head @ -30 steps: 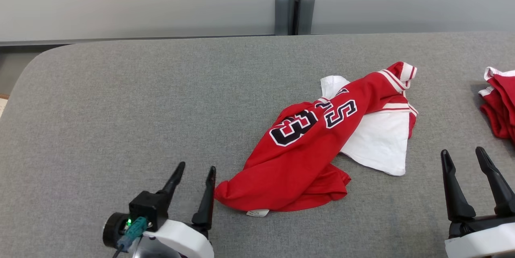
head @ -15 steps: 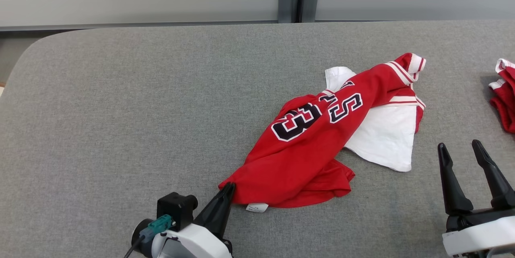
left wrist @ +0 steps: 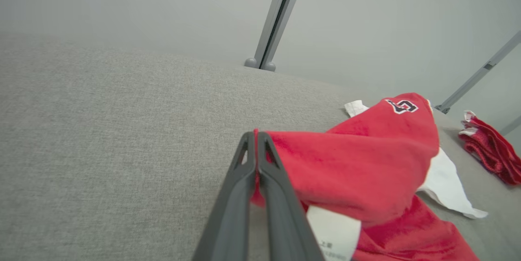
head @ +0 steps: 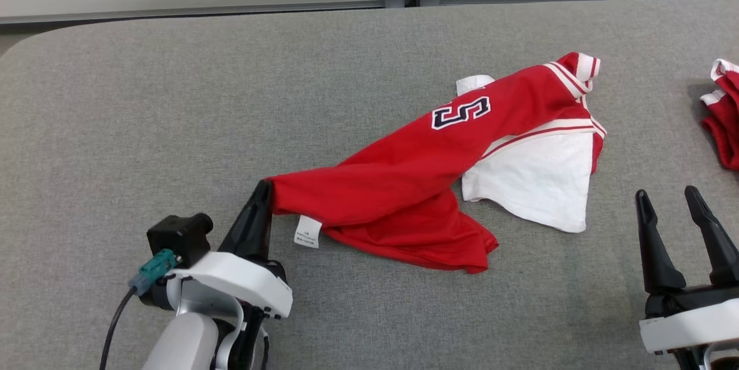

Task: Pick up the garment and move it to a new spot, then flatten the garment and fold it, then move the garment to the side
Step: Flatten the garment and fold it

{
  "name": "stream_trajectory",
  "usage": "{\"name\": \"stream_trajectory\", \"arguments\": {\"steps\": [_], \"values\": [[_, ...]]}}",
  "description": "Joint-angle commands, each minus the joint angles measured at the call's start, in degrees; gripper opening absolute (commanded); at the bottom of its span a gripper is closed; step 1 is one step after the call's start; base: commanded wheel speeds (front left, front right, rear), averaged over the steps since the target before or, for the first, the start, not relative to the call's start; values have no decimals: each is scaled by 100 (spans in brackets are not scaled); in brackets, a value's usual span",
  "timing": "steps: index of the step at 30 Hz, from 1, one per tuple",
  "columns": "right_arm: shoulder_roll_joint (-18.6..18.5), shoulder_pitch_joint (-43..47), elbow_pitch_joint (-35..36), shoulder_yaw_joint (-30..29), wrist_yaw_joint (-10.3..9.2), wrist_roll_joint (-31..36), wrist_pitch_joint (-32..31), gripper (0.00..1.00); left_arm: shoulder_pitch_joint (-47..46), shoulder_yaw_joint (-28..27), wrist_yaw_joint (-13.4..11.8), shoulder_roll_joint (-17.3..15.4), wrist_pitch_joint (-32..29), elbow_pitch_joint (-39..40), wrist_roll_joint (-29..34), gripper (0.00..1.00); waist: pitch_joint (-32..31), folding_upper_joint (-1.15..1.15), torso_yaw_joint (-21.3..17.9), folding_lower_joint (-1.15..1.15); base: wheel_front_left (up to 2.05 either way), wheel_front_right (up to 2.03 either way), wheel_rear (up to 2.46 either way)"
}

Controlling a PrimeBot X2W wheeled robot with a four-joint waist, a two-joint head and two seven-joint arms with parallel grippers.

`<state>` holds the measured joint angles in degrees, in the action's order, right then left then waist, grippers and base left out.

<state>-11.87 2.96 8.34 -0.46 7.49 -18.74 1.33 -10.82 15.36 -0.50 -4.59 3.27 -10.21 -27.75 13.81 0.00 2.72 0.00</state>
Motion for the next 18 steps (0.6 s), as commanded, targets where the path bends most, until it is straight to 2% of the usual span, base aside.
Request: {"name": "stream_trajectory", "arguments": {"steps": [1,7,16,17,18], "values": [[-25,-102,-6,6,0,-55,32,100,-177,-69,-9,-22,58,-110,15,0,103,0,-64,0,0,0,0],[-62,-267,-84,58,0,-140,93,100,-747,-307,-60,3,270,-747,-170,0,422,0,-196,0,0,0,0],[-149,-510,-258,148,0,-235,237,100,-1490,-510,-7,-56,519,-1814,-283,0,714,0,-302,0,0,0,0],[-154,-529,-284,148,0,-238,263,100,-1527,-512,-2,-54,561,-1910,-289,33,715,0,-305,0,0,0,0],[-158,-541,-307,144,0,-234,286,100,-1550,-510,7,-53,593,-2002,-290,93,712,0,-303,0,0,0,0]]}}
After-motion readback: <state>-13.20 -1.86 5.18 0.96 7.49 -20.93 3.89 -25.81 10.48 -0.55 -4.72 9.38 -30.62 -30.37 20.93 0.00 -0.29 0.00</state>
